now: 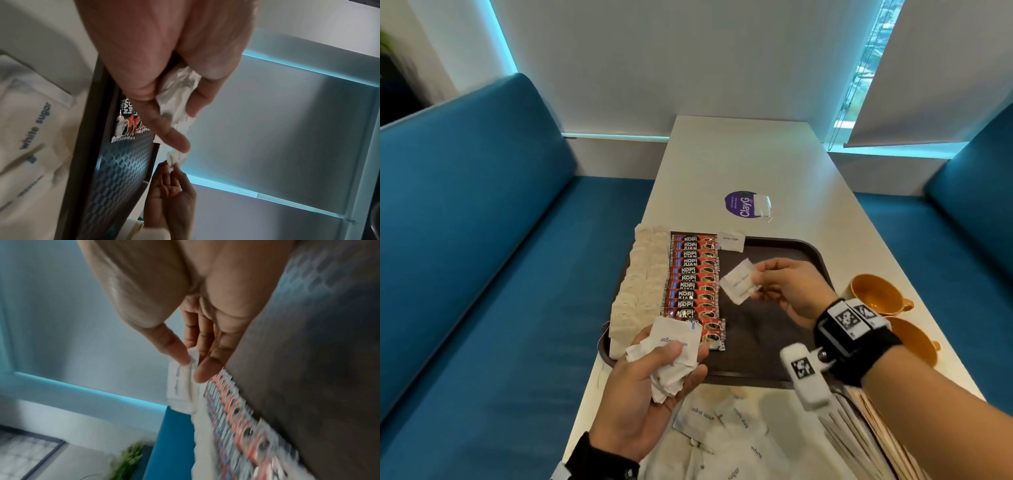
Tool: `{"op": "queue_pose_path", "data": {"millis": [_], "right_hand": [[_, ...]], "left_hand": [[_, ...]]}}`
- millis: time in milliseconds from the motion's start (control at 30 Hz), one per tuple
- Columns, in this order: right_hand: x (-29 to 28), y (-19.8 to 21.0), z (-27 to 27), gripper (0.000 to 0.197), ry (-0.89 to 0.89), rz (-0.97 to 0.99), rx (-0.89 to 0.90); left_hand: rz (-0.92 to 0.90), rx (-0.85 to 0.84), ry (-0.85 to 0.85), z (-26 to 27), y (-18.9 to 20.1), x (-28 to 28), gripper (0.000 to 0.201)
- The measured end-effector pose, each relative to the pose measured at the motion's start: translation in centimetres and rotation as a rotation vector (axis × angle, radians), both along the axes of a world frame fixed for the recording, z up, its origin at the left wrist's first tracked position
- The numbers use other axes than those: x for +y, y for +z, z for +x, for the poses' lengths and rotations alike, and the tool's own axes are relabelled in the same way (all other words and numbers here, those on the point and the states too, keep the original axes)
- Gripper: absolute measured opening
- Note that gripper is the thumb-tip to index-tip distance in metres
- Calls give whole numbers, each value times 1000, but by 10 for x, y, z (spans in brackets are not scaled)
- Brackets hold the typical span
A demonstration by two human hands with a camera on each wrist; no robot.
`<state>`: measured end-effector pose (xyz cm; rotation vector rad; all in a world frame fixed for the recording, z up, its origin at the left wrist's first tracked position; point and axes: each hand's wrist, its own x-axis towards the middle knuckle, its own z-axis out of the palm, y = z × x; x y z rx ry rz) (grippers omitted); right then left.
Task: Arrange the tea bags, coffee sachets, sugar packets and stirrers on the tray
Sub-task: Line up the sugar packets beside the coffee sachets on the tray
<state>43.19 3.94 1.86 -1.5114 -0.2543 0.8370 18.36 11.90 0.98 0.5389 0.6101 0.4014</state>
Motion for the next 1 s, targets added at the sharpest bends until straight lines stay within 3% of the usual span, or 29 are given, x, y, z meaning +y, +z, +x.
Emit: {"op": "queue_pose_path", "data": {"millis": [100,300,367,433,533,633,733,900,1000], "right_hand": [[24,-10,33,22,-48,-83,-74],[69,-19,77,21,52,-284,-239],[81,-23,84,30,157,-409,-361],[89,-26,88,43,231,-581,-599],[98,-29,88,41,190,-663,-814],[103,-30,90,28,190,-627,-835],[106,-28,93,23,238,-633,-851],[110,-28,104,34,269,-663,-867],[112,-33,107,39,201,-663,-869]], "left_hand": [[29,31,-21,1,-4,-1,51],[8,33,-66,1,-13,3,50],[7,25,-78,1,-15,5,49],[0,13,-79,0,-17,7,50],[-13,8,-85,0,-19,9,55],[-1,31,-109,-1,-23,11,65],[-3,29,-108,-2,-20,12,60],[-17,39,-101,-1,-17,14,53],[-33,33,-101,1,-15,13,56]]}}
